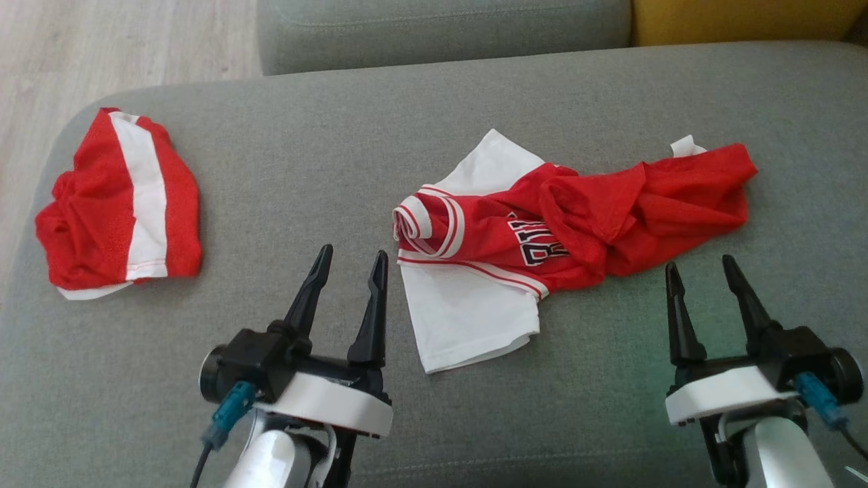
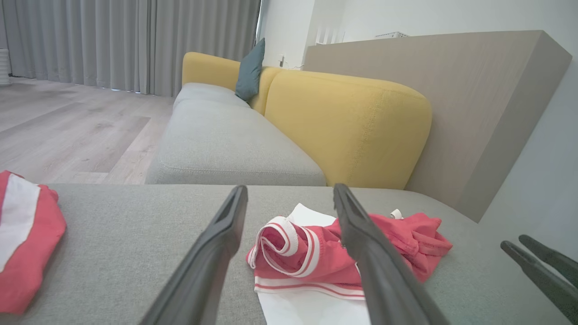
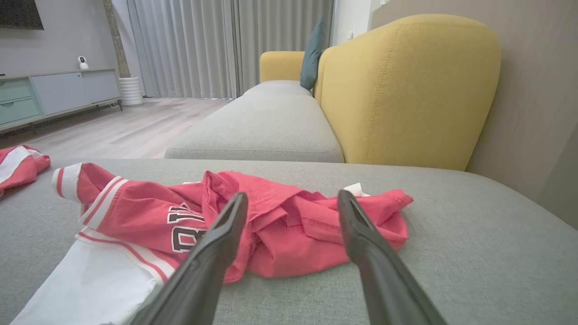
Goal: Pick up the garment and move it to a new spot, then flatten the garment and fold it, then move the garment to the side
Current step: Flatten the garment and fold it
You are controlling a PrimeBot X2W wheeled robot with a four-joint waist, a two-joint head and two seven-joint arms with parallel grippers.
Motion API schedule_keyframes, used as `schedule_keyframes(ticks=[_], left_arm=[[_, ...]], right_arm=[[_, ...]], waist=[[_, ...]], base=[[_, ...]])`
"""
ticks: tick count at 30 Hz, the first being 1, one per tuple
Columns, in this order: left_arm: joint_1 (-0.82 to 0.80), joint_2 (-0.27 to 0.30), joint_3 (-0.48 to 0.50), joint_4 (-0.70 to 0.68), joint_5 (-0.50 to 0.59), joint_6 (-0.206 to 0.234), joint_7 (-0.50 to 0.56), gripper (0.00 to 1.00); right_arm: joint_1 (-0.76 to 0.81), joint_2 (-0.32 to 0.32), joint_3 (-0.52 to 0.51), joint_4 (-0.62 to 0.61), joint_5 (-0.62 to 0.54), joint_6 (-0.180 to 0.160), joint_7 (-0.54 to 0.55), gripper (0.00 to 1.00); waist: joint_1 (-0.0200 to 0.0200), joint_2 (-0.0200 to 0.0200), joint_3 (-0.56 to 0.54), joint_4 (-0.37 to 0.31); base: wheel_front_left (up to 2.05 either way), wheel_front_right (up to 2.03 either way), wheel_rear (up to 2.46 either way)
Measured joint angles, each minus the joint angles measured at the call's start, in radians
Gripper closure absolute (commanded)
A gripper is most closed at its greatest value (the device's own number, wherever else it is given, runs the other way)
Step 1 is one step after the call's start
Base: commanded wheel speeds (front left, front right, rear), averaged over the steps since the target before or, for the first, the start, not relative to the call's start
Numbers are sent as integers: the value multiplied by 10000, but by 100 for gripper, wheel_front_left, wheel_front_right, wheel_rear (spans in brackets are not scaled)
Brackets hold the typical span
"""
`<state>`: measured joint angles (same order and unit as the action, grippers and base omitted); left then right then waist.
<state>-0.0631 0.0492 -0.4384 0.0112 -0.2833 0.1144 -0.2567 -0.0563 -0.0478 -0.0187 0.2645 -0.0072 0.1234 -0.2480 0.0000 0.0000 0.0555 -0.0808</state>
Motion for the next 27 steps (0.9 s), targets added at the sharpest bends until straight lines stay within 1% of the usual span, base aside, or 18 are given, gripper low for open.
schedule_keyframes(ticks=[2, 4, 7, 10, 14, 19, 20, 23, 27], left_arm=[[-1, 2, 0, 61, -109, -12, 0, 0], [-6, 2, -12, 115, -493, -17, 0, 0], [-58, 6, -274, 472, -633, -203, 0, 0], [-185, 6, -957, 1609, -715, -529, 2, 0], [-489, 12, -1705, 3313, -696, -523, 293, 0], [-1281, 0, -2079, 4600, -805, -71, 685, 0], [-1446, 6, -2155, 4798, -930, -71, 748, 0], [-1880, 0, -2462, 5471, -1363, 105, 984, 0], [-2098, -8, -2731, 6032, -1879, 217, 1241, 0]], right_arm=[[-12, 10, -21, -146, 0, 0, 0, 0], [-13, 17, -150, -253, 0, 0, 0, 0], [-33, 17, -372, -280, -2, 0, 0, 0], [-68, 17, -573, -290, -21, 0, 0, 0], [-236, 19, -616, -303, -19, 0, 0, 0], [-382, 23, -545, -357, -17, 0, 0, 0], [-391, 23, -523, -374, -17, 0, -2, 0], [-412, 25, -453, -378, -17, 0, -2, 0], [-523, 25, -318, -385, -17, 0, -2, 0]], waist=[[0, 0, 48, -51], [0, 0, 96, -81], [0, 0, 169, -103], [0, 0, 246, -126], [0, 0, 350, -197], [0, 0, 540, -363], [0, 0, 578, -404], [0, 0, 721, -586], [0, 0, 813, -778]], base=[[0, 0, 0], [0, 0, 0], [0, 0, 0], [0, 0, 0], [0, 0, 0], [0, 0, 0], [0, 0, 0], [0, 0, 0], [0, 0, 0]])
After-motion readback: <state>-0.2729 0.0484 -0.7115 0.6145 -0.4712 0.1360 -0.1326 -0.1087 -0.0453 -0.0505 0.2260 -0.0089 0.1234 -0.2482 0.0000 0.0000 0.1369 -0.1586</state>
